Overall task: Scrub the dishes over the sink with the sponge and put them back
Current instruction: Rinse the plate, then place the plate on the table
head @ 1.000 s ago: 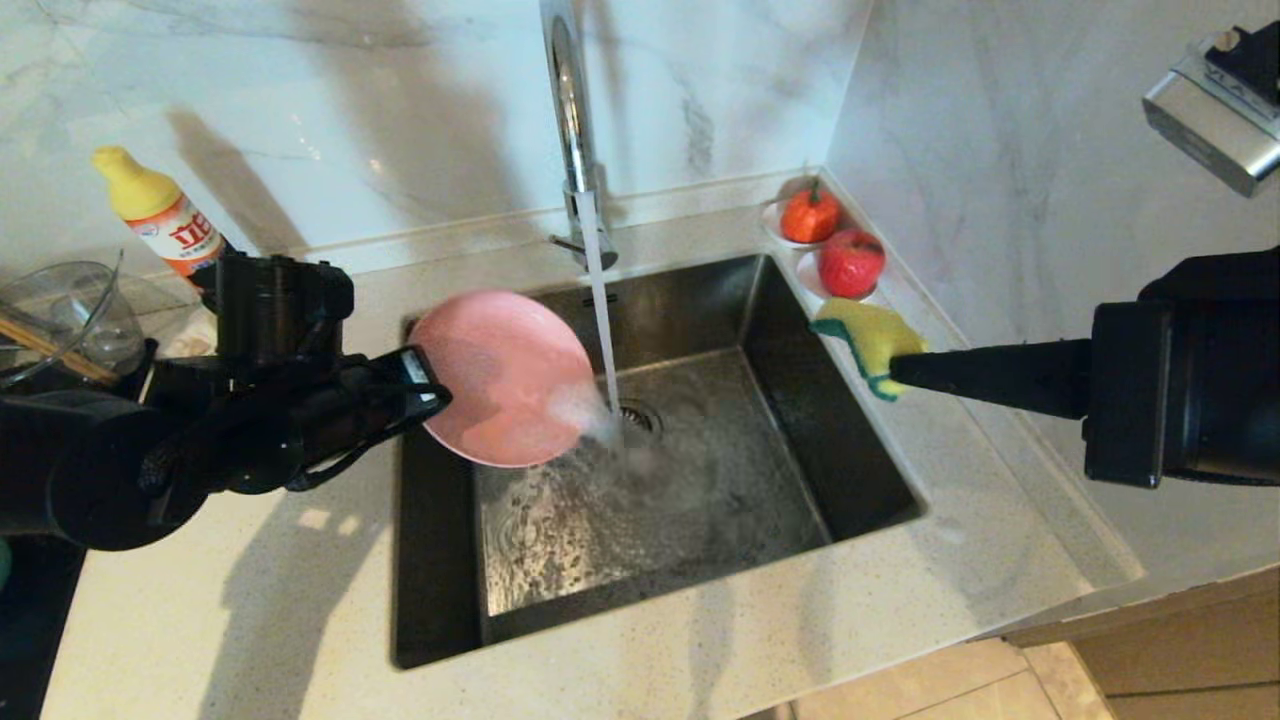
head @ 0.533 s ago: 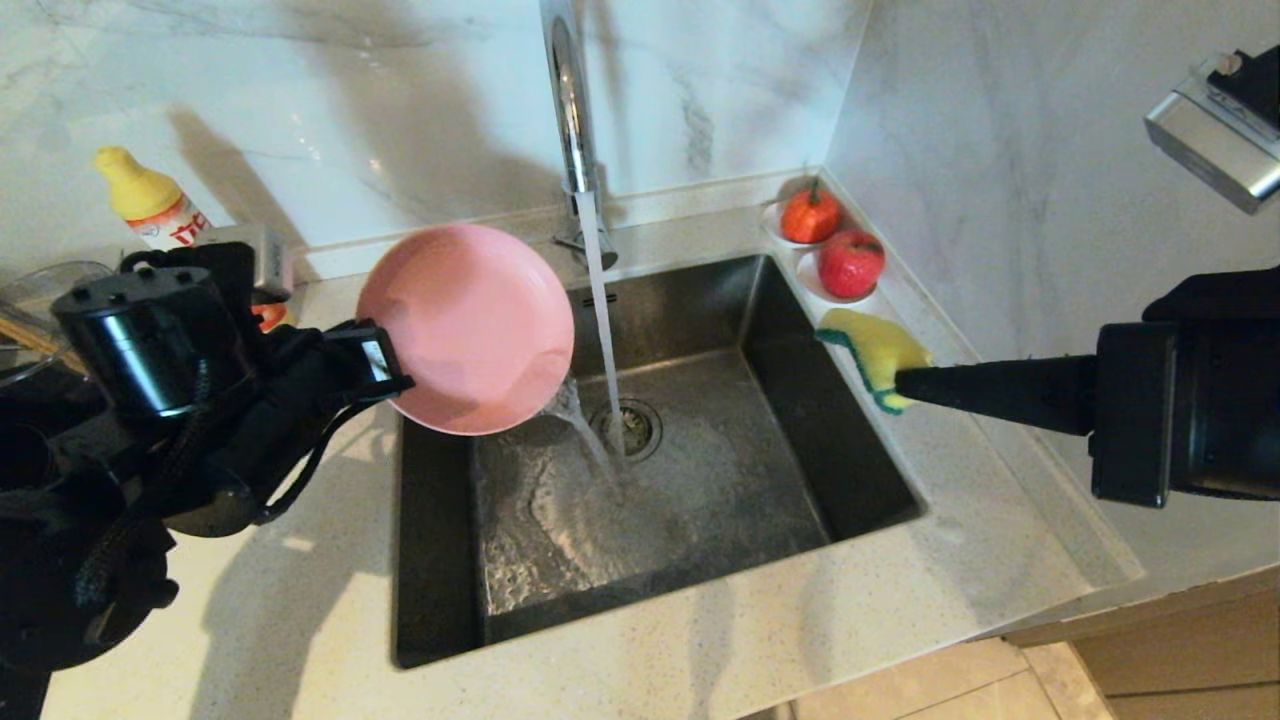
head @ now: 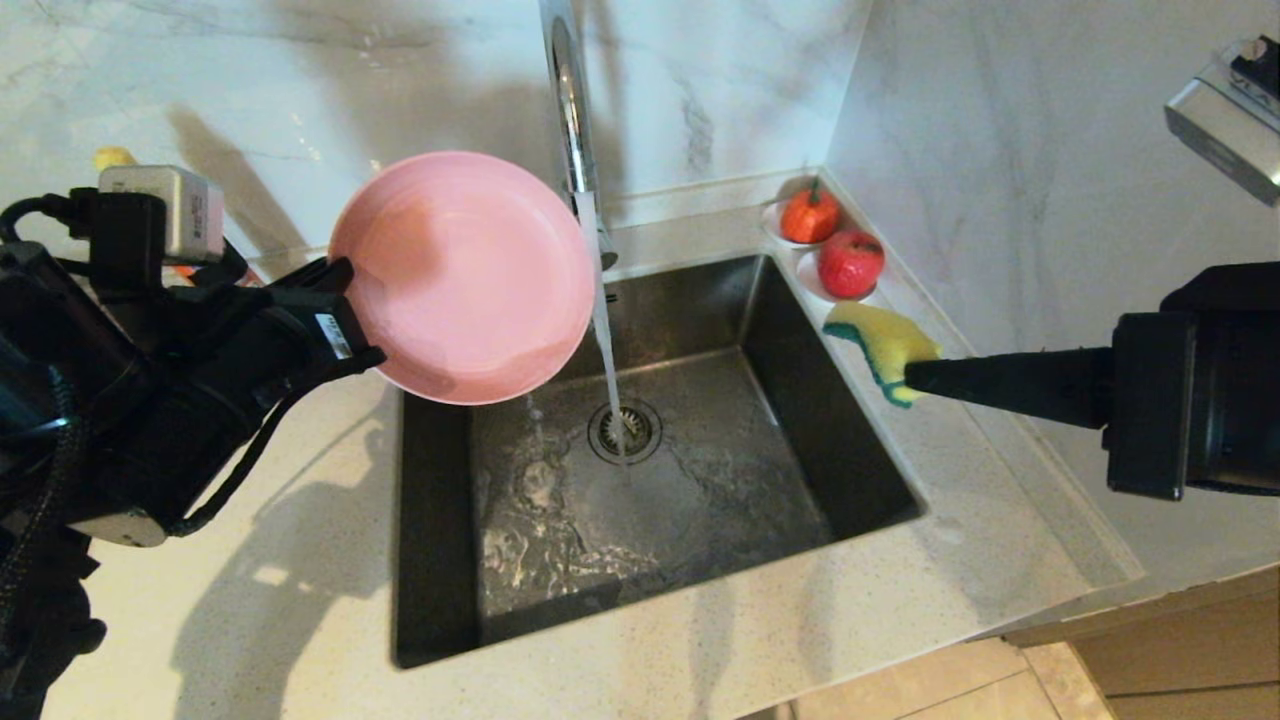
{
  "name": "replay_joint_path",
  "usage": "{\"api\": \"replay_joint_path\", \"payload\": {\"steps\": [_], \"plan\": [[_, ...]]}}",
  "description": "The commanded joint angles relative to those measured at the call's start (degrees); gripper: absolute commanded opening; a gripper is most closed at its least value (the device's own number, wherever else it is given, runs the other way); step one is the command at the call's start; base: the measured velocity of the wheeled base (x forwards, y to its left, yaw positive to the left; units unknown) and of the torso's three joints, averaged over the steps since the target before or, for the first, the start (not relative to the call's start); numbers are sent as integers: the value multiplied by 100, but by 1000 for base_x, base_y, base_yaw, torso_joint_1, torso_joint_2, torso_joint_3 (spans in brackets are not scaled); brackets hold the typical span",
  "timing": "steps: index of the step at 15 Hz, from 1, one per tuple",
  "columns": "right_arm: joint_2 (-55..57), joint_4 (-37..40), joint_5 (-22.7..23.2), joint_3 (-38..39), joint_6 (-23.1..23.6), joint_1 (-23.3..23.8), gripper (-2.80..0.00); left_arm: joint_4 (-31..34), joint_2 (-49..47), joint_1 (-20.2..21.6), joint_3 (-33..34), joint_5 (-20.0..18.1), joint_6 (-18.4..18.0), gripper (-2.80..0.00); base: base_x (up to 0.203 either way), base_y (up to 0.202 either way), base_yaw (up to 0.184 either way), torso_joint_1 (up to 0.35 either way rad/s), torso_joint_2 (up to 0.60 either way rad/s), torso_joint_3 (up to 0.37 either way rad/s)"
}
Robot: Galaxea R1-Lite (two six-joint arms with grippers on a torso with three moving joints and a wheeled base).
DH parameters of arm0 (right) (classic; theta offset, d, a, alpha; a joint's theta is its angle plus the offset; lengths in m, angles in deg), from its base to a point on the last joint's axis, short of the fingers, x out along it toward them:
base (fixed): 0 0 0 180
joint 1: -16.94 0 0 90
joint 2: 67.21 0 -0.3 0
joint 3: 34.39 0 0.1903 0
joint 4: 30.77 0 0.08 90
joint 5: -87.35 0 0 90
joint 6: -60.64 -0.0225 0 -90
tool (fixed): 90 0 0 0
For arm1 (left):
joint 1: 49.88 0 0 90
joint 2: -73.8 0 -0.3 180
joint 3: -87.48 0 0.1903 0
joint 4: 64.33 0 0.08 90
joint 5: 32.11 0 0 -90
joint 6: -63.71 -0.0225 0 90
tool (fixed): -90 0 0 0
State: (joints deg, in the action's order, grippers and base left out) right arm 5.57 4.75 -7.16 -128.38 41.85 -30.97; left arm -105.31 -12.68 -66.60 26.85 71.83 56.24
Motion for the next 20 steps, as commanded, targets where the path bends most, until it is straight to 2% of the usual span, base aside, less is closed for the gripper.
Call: {"api": "replay_joint_path", "payload": {"steps": [1, 5, 8, 10, 13, 15, 17, 18, 20], "plan": [[-13, 15, -6, 9, -11, 1, -280, -109, 348, -4, 19, -9, -9, -280, 0, 0, 0, 0, 0, 0], [-4, 33, -6, 31, -11, 1, -280, -203, 687, -24, 80, -247, -98, -280, 0, 0, 0, 0, 0, 0], [-1, 33, 20, 40, -19, 30, -280, -541, 747, -20, 200, -385, -497, -280, 0, 0, 0, 0, 0, 0], [-1, 33, 22, 40, -12, 54, -280, -726, 677, -19, 245, -393, -641, -280, 0, 0, 0, 0, 0, 0], [-61, 11, 35, 171, -13, 60, -280, -468, 690, -1, 163, -231, -616, -280, 0, 0, 0, 0, 0, 0], [-101, -8, 44, 380, -9, 75, -280, 386, 756, 56, 158, 110, -428, -280, 0, 0, 0, 0, 0, 0], [-110, -69, 56, 586, -19, 208, -280, 1683, 932, 233, 146, 143, -196, -280, 0, 0, 0, 0, 0, 0], [-120, -219, 101, 662, -19, 251, -280, 2479, 1109, 283, 120, 77, -142, -280, 0, 0, 0, 0, 0, 0], [-124, -489, 263, 740, -19, 291, -280, 4251, 1438, 426, -135, -316, 82, -280, 0, 0, 0, 0, 0, 0]]}}
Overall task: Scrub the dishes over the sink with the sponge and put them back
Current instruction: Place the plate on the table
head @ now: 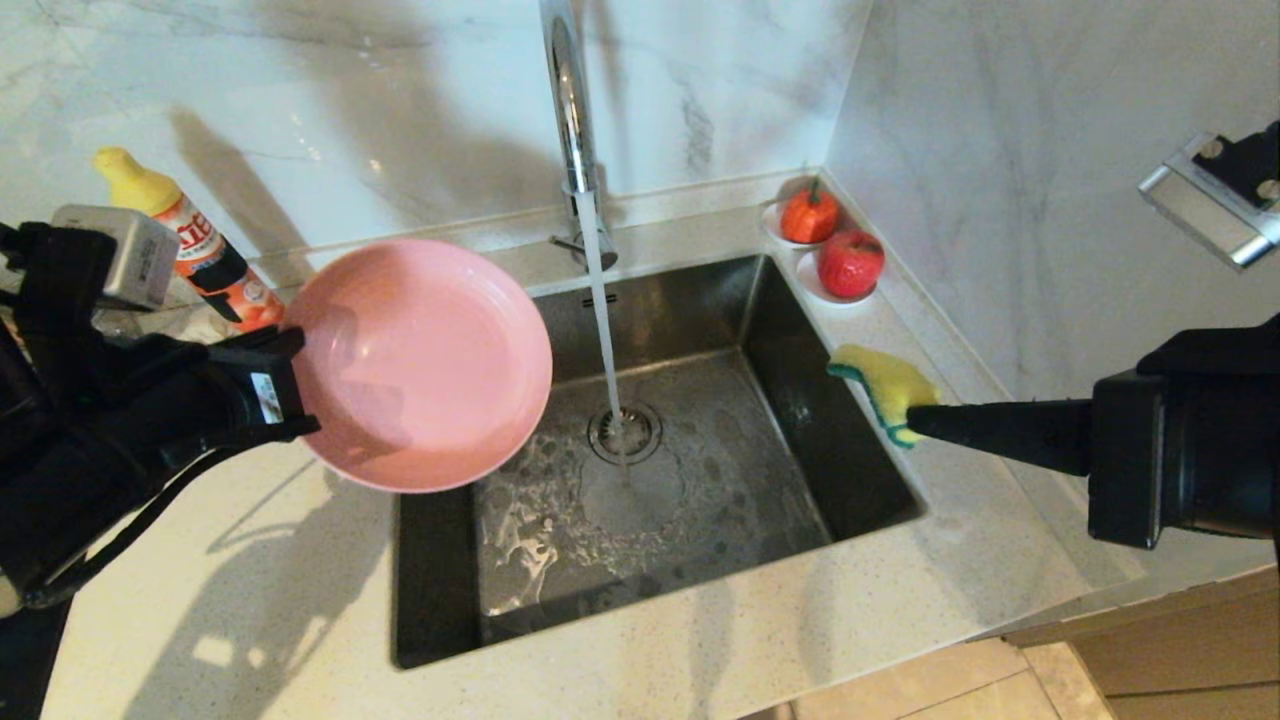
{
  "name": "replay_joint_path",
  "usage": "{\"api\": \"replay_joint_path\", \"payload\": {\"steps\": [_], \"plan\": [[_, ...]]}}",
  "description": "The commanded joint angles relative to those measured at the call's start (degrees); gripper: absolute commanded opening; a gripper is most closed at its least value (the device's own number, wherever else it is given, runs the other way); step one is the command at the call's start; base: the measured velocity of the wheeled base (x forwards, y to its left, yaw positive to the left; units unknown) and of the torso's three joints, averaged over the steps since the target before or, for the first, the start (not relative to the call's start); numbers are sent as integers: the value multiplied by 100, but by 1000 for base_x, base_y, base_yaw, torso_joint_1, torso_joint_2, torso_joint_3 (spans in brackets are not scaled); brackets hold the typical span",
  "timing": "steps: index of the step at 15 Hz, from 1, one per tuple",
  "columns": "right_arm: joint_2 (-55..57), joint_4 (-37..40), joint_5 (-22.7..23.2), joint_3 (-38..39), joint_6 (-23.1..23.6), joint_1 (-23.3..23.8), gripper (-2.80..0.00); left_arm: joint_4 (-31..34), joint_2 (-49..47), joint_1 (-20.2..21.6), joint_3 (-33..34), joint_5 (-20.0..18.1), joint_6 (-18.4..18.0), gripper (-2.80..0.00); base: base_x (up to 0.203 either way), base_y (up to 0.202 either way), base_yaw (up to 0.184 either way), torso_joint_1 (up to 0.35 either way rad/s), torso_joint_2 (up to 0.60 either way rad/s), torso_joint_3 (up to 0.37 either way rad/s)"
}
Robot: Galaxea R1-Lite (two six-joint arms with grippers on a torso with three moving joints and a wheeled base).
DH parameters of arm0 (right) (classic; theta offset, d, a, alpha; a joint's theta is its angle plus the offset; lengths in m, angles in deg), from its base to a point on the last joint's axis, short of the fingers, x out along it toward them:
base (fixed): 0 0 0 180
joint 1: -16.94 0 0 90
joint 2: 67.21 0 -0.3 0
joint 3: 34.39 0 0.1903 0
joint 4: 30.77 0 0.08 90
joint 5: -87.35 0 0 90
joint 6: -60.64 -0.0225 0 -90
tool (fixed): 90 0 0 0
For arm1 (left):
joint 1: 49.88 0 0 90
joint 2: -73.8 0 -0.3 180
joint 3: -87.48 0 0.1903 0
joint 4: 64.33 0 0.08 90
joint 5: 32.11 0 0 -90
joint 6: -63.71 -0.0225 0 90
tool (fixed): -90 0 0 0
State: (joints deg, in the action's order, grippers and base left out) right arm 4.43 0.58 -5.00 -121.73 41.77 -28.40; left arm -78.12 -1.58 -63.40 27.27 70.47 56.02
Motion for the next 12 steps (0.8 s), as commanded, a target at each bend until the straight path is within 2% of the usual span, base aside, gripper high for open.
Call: {"api": "replay_joint_path", "payload": {"steps": [1, 2, 3, 4, 5, 7, 9, 12], "plan": [[-13, -81, 60, 101, -11, 34, -280, 2266, 416, 200, -566, -391, 377, -280, 0, 0, 0, 0, 0, 0], [-8, -86, 63, 129, -11, 34, -280, 2898, 446, 309, -1014, -554, 833, -280, 0, 0, 0, 0, 0, 0], [10, -86, 66, 157, -11, 62, -280, 3484, 449, 472, -1427, -720, 1560, -280, 0, 0, 0, 0, 0, 0], [51, -86, 69, 176, -11, 180, -280, 3804, 439, 774, -1661, -835, 2112, -280, 0, 0, 0, 0, 0, 0], [97, -86, 101, 189, -26, 303, -280, 3910, 434, 1080, -1780, -902, 2405, -280, 0, 0, 0, 0, 0, 0], [120, -66, 336, 225, -157, 399, -280, 4048, 435, 1700, -1873, -994, 2613, -280, 0, 0, 0, 0, 0, 0], [105, -86, 481, 323, -161, 421, -280, 4044, 465, 2287, -1663, -1061, 2726, -280, 0, 0, 0, 0, 0, 0], [105, -95, 481, 297, -170, 421, -280, 4089, 506, 3049, -1434, -1465, 2850, -280, 0, 0, 0, 0, 0, 0]]}}
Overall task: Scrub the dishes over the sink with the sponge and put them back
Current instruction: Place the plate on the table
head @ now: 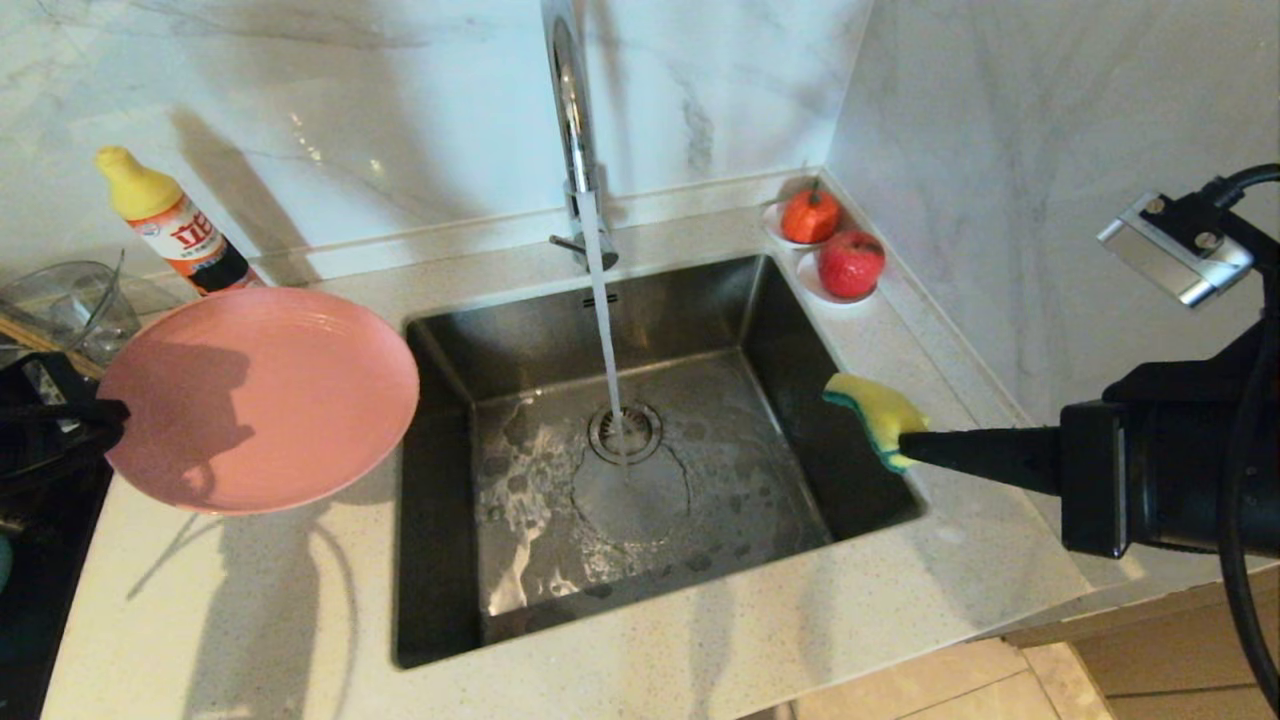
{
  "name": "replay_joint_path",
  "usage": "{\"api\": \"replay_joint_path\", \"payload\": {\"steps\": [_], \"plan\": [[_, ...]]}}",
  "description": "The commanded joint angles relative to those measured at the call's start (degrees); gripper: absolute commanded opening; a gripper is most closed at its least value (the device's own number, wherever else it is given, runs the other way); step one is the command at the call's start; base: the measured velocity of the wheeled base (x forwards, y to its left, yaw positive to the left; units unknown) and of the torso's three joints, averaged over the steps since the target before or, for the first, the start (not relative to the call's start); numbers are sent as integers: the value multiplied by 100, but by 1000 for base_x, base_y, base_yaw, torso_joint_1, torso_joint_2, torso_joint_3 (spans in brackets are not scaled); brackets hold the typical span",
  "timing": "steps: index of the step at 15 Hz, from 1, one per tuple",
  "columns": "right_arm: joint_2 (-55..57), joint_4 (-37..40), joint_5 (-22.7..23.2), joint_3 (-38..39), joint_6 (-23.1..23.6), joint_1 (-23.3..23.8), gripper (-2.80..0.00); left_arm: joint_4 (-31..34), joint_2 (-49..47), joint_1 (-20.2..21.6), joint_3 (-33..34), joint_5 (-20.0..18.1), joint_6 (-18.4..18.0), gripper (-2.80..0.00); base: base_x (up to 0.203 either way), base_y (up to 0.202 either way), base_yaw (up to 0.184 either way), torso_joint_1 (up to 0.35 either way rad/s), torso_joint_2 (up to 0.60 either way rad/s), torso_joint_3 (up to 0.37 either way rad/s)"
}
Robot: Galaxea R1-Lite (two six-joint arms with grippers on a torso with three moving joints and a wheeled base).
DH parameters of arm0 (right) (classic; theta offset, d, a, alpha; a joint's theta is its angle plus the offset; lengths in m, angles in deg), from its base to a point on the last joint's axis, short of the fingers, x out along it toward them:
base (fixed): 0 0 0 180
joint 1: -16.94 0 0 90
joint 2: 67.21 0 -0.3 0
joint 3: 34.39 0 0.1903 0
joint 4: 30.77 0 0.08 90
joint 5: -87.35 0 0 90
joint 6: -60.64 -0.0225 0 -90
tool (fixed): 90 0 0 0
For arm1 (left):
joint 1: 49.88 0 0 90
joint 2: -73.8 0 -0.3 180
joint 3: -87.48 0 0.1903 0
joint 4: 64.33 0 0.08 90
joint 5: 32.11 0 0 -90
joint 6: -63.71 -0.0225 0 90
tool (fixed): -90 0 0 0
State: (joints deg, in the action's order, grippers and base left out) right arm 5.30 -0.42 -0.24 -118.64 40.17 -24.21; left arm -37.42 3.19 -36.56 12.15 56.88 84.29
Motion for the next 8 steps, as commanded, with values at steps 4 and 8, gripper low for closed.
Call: {"api": "replay_joint_path", "payload": {"steps": [4, 8], "plan": [[114, 0, 22, -40, -7, 113, -280, 26, -26, 1122, 399, -261, -4, -280, 0, 0, 0, 0, 0, 0], [298, -12, 31, -56, -1, 118, -280, -189, -813, 1603, 469, -411, -124, -280, 0, 0, 0, 0, 0, 0]]}}
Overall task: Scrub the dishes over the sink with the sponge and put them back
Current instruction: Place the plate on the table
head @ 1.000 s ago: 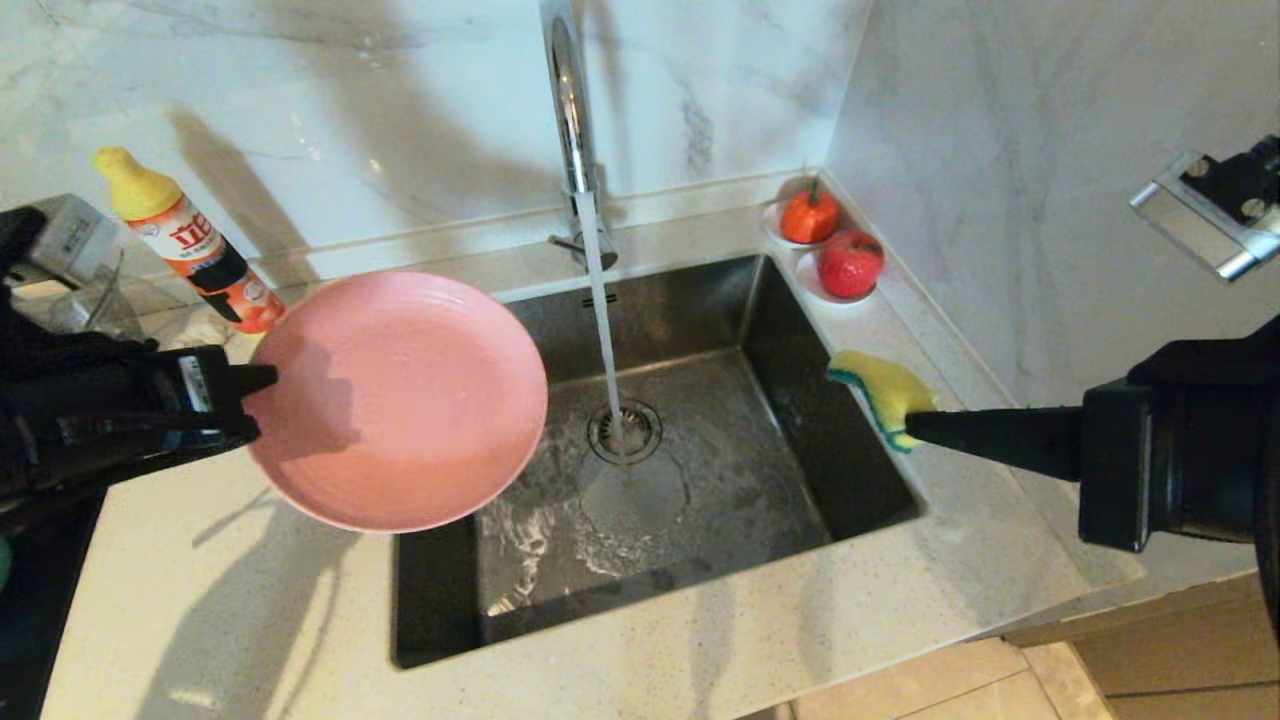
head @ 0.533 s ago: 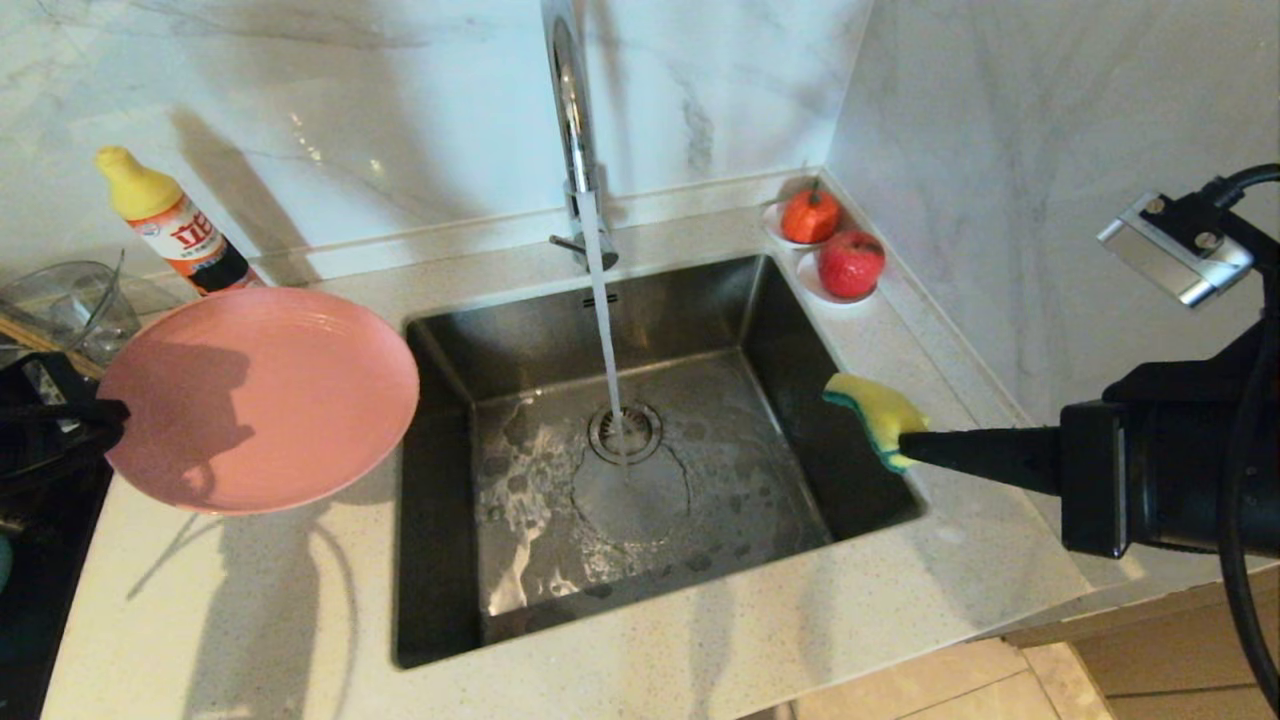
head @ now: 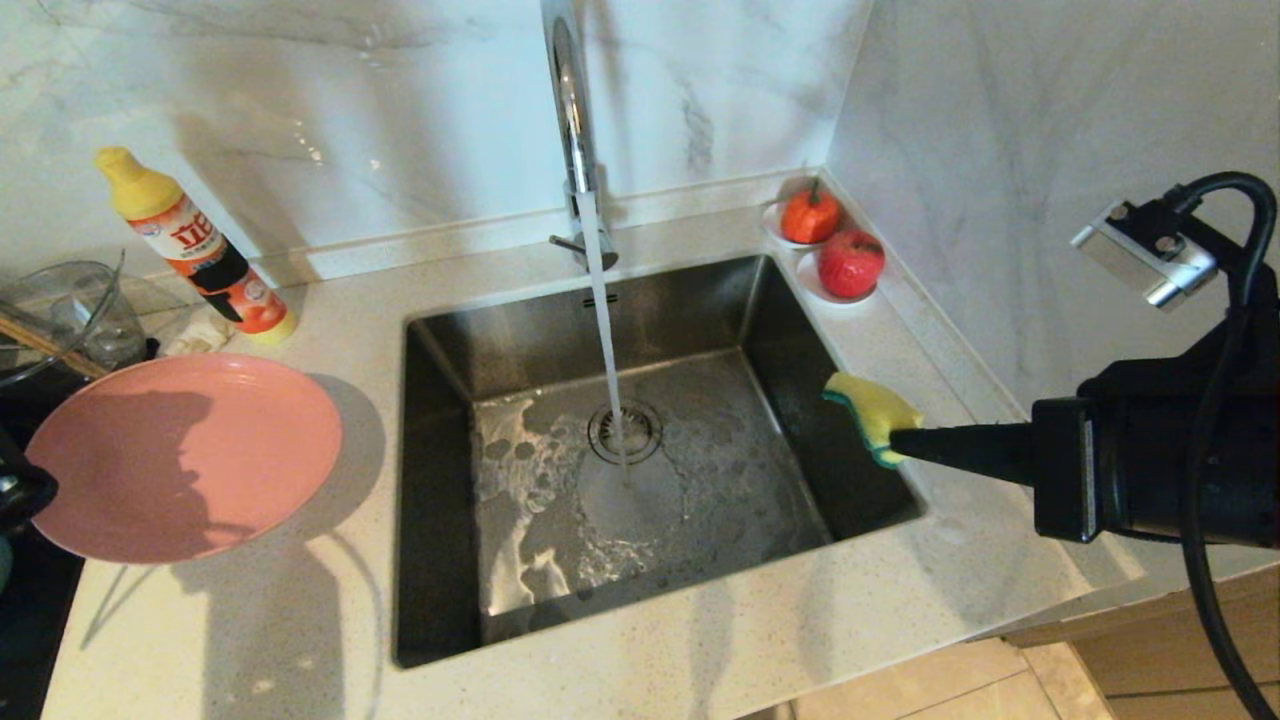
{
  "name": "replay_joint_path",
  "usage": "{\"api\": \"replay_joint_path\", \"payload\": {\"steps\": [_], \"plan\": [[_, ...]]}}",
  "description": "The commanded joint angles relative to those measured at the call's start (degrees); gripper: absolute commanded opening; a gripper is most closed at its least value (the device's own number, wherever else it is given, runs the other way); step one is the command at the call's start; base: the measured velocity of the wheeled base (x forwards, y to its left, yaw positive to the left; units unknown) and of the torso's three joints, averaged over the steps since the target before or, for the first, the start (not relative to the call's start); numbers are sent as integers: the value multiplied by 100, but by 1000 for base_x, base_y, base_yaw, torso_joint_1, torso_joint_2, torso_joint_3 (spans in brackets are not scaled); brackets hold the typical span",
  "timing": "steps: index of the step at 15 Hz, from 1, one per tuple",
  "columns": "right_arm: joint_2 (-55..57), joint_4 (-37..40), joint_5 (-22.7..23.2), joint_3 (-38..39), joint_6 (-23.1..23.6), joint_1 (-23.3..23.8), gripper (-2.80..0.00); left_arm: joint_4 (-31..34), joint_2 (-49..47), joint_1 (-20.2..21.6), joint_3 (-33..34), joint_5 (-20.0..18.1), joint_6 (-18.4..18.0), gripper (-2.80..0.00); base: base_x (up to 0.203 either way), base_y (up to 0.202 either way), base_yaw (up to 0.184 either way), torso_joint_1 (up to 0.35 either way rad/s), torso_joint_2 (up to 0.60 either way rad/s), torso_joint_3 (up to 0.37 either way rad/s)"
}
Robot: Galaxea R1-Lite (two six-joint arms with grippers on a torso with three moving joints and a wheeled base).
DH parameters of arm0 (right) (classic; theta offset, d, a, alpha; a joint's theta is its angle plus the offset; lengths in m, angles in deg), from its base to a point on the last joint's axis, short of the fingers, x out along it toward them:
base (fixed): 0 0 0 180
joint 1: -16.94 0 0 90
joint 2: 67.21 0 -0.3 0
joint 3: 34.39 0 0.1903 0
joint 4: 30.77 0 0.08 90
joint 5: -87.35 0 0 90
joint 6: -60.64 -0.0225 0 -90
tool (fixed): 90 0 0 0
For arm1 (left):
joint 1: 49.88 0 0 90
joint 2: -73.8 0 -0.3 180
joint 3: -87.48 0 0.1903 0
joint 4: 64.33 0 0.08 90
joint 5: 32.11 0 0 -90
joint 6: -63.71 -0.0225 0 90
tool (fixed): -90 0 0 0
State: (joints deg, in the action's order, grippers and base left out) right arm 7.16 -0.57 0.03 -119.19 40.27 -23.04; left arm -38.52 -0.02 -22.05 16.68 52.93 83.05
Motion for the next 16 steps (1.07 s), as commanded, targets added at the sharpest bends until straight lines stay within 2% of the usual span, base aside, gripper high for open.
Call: {"api": "replay_joint_path", "payload": {"steps": [1, 5, 7, 10, 13, 16], "plan": [[124, 3, 5, 2, -19, -1, -280, -271, -736, 229, 26, -28, -4, -280, 0, 0, 0, 0, 0, 0], [298, -135, 5, 6, -5, 61, -280, -892, -1444, 470, 6, -45, -10, -280, 0, 0, 0, 0, 0, 0], [367, -335, 5, 12, -11, 87, -280, -932, -1733, 563, 41, -51, -30, -280, 0, 0, 0, 0, 0, 0], [349, -357, 14, 87, -11, 96, -280, -1008, -1873, 635, 323, -297, -67, -280, 0, 0, 0, 0, 0, 0], [326, -349, 14, 70, -11, 105, -280, -1388, -2106, 847, 304, -321, -73, -280, 0, 0, 0, 0, 0, 0], [375, -349, 14, 34, -11, 105, -280, -1396, -2139, 977, 277, -331, -183, -280, 0, 0, 0, 0, 0, 0]]}}
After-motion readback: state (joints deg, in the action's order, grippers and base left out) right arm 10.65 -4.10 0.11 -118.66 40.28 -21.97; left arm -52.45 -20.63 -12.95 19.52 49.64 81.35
